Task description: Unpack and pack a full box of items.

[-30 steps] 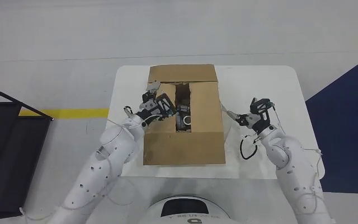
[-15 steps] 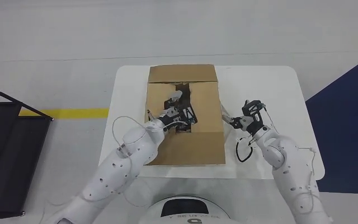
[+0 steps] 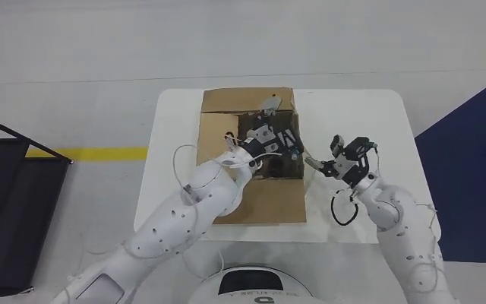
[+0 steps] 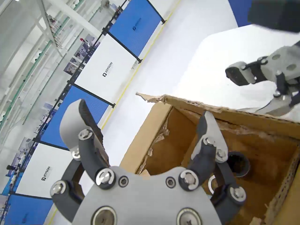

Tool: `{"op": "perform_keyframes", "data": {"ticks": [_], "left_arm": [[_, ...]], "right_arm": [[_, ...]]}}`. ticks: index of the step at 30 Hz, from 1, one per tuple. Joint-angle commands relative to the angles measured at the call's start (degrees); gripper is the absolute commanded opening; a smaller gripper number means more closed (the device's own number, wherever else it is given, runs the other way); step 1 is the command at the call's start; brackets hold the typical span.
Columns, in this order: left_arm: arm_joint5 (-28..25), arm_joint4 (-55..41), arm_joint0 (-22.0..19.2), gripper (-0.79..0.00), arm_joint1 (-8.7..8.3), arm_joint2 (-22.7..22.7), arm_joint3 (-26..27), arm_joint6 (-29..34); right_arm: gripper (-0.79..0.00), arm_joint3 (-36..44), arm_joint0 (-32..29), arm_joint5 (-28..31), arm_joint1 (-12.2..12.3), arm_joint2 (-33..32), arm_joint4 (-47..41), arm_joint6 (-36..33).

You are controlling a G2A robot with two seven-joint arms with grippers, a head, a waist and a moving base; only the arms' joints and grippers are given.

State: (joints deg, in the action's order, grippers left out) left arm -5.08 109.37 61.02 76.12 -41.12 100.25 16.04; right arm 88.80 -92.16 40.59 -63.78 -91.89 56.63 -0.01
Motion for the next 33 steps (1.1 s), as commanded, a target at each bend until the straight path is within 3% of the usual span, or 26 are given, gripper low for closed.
{"op": "perform_keyframes", "data": {"ticks": [1,6,10,13,16,21,28,33], "left_arm": [[0.77,-0.95,-2.60,0.000,1.50,3.26,-3.10,0.47],[2.38,-2.09,-7.42,0.000,5.21,9.68,-10.94,1.36],[3.89,-1.83,-9.37,0.000,7.57,12.66,-15.53,1.15],[5.53,-1.25,-10.03,0.000,8.47,12.53,-16.36,0.44],[7.62,-0.36,-9.64,0.000,8.04,8.98,-14.30,-0.15],[8.81,1.51,-3.76,0.000,4.45,-5.37,-6.41,0.24],[4.56,-0.30,12.03,0.000,-0.52,-32.01,5.29,-2.01],[2.00,-7.43,20.61,0.000,-1.86,-44.62,4.58,-5.13]], "right_arm": [[0.000,1.10,-4.51,0.69,0.50,-6.03,-2.10,2.64],[0.000,4.22,-17.27,-0.29,0.78,-19.13,-6.96,11.51],[0.000,8.63,-25.04,-0.73,0.26,-24.22,-8.85,16.36],[0.000,12.83,-27.93,-1.49,-0.15,-25.36,-8.63,17.89],[0.000,16.98,-28.88,-3.09,-0.49,-25.30,-7.15,18.68],[0.000,22.89,-27.29,-4.65,-0.69,-23.87,-3.70,17.78],[0.000,28.42,-18.62,-6.92,-0.40,-18.87,-1.63,10.63],[0.000,28.64,-7.05,-11.10,-0.04,-10.71,-0.30,-2.17]]}}
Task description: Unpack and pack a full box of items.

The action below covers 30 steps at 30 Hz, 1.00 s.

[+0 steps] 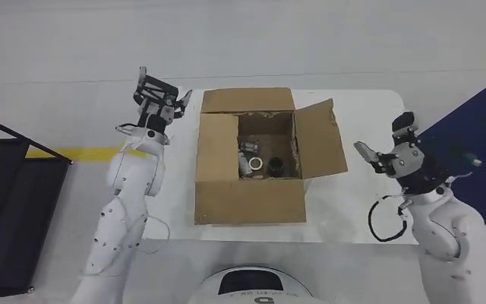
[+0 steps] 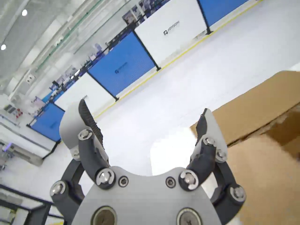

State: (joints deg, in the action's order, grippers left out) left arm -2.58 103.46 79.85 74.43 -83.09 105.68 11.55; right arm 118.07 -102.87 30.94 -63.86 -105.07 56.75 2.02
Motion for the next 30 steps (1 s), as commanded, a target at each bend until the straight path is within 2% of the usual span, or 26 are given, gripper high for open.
{"op": "perform_keyframes", "data": {"ticks": [1,3,6,7,12,17,19,22,26,30], "left_arm": [[-0.86,-1.82,2.89,0.000,-0.33,-3.95,-1.59,-1.29],[-1.79,-2.49,4.84,0.000,-0.53,-5.30,-2.75,-2.80],[-2.96,-3.19,7.54,0.000,-0.70,-6.09,-3.26,-4.87],[-3.29,-3.76,8.37,0.000,-0.72,-6.29,-3.49,-5.43],[-3.47,-5.25,11.24,0.000,-0.82,-7.15,-4.82,-7.36],[-3.47,-5.25,11.24,0.000,-0.82,-7.15,-4.82,-7.36],[-3.47,-5.25,11.24,0.000,-0.82,-7.15,-4.82,-7.36],[-3.47,-5.25,11.24,0.000,-0.82,-7.15,-4.82,-7.36],[-3.47,-5.25,11.24,0.000,-0.82,-7.15,-4.82,-7.36],[-3.47,-5.25,11.24,0.000,-0.82,-7.15,-4.82,-7.36]], "right_arm": [[0.000,-1.47,6.97,-2.31,0.08,4.87,-0.58,-7.71],[0.000,-3.19,13.09,-4.48,0.05,9.63,0.89,-13.47],[0.000,-4.14,18.35,-5.26,-0.20,16.34,3.06,-18.15],[0.000,-4.39,18.86,-6.87,-0.31,16.93,3.22,-18.36],[0.000,-4.39,18.86,-6.87,-0.31,16.93,3.22,-18.36],[0.000,-4.67,18.74,-5.23,-0.24,18.35,4.56,-20.31],[0.000,-5.85,20.53,-0.81,-0.18,22.62,6.83,-24.59],[0.000,-10.08,25.33,0.83,-0.60,29.45,10.04,-29.90],[0.000,-16.16,31.79,0.03,-1.70,38.14,13.49,-34.81],[0.000,-20.25,35.89,-2.73,-2.88,44.12,15.82,-36.34]]}}
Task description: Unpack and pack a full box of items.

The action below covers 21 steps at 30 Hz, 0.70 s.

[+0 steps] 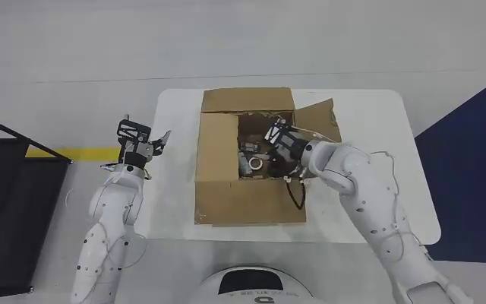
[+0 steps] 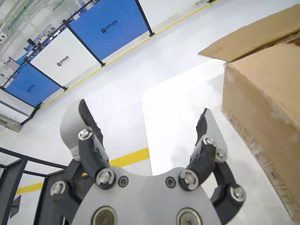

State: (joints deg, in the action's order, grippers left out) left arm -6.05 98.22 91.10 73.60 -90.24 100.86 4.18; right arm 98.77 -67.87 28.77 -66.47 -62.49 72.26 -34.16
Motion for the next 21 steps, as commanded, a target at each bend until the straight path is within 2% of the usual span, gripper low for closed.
{"op": "perform_keyframes", "data": {"ticks": [1,6,10,17,21], "left_arm": [[0.00,0.00,0.00,0.000,0.00,0.00,0.00,0.00],[0.00,0.00,0.00,0.000,0.00,0.00,0.00,0.00],[0.00,0.00,0.00,0.000,0.00,0.00,0.00,0.00],[0.00,0.00,0.00,0.000,0.00,0.00,0.00,0.00],[0.00,0.00,0.00,0.000,0.00,0.00,0.00,0.00]], "right_arm": [[0.000,-1.85,1.73,-0.66,-0.53,2.92,0.88,-0.74],[0.000,-6.54,5.63,-2.08,-2.15,10.45,4.81,-2.96],[0.000,-10.34,8.71,-3.36,-3.72,14.83,4.61,-1.97],[0.000,-13.78,11.21,-3.49,-5.15,12.43,-9.45,9.28],[0.000,-14.03,12.08,-5.31,-5.87,12.80,-11.81,12.18]]}}
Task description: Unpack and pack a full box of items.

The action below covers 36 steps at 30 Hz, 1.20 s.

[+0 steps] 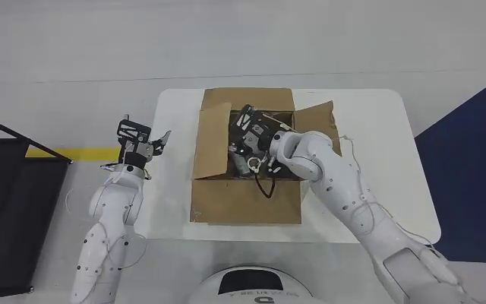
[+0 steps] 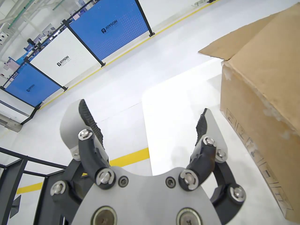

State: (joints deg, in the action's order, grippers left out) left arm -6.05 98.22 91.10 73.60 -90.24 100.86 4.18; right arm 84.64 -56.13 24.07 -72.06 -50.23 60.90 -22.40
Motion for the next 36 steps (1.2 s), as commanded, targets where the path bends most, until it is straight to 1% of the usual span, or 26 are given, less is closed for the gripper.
{"op": "perform_keyframes", "data": {"ticks": [1,5,10,12,14,17,20,23,26,29,33,36], "left_arm": [[0.00,0.00,0.00,0.000,0.00,0.00,0.00,0.00],[0.00,0.00,0.00,0.000,0.00,0.00,0.00,0.00],[0.00,0.00,0.00,0.000,0.00,0.00,0.00,0.00],[2.44,-1.19,0.25,0.000,-0.06,-2.34,0.09,-0.20],[6.05,-4.14,0.76,0.000,-0.04,-5.71,0.03,-0.23],[8.00,-8.58,1.45,0.000,-0.09,-9.74,-0.69,-0.21],[7.27,-8.67,1.54,0.000,-0.21,-10.65,-0.97,-0.34],[3.73,-6.21,0.72,0.000,-0.33,-8.17,0.01,-0.54],[0.38,-3.20,-0.28,0.000,-0.33,-4.17,0.41,-0.69],[-1.62,-1.71,-1.29,0.000,-0.18,-0.41,-0.56,-0.06],[-2.52,-1.10,-2.06,0.000,-0.01,2.52,-3.07,0.62],[-2.54,-1.36,-2.42,0.000,0.04,3.27,-4.82,1.11]], "right_arm": [[0.000,0.20,0.90,-1.21,-0.65,1.26,-0.90,1.06],[0.000,-1.12,4.58,-2.95,-2.69,5.93,-1.57,2.25],[0.000,-6.63,10.99,-4.57,-6.47,14.11,-0.96,0.31],[0.000,-9.63,13.17,-5.07,-8.13,16.94,-1.08,-0.20],[0.000,-12.78,14.95,-5.33,-9.69,19.28,-1.15,-0.72],[0.000,-16.70,16.87,-6.83,-11.86,22.16,-0.41,-1.48],[0.000,-19.03,18.15,-7.53,-13.73,24.57,0.93,-2.29],[0.000,-19.51,18.95,-7.88,-14.69,24.26,0.46,-1.29],[0.000,-17.44,18.33,-7.48,-14.07,21.67,-0.12,-0.29],[0.000,-11.84,15.63,-5.50,-11.79,16.55,-0.52,-0.71],[0.000,0.70,7.69,-1.90,-7.31,6.65,0.86,-4.65],[0.000,9.67,0.36,1.49,-4.41,-1.01,1.40,-8.40]]}}
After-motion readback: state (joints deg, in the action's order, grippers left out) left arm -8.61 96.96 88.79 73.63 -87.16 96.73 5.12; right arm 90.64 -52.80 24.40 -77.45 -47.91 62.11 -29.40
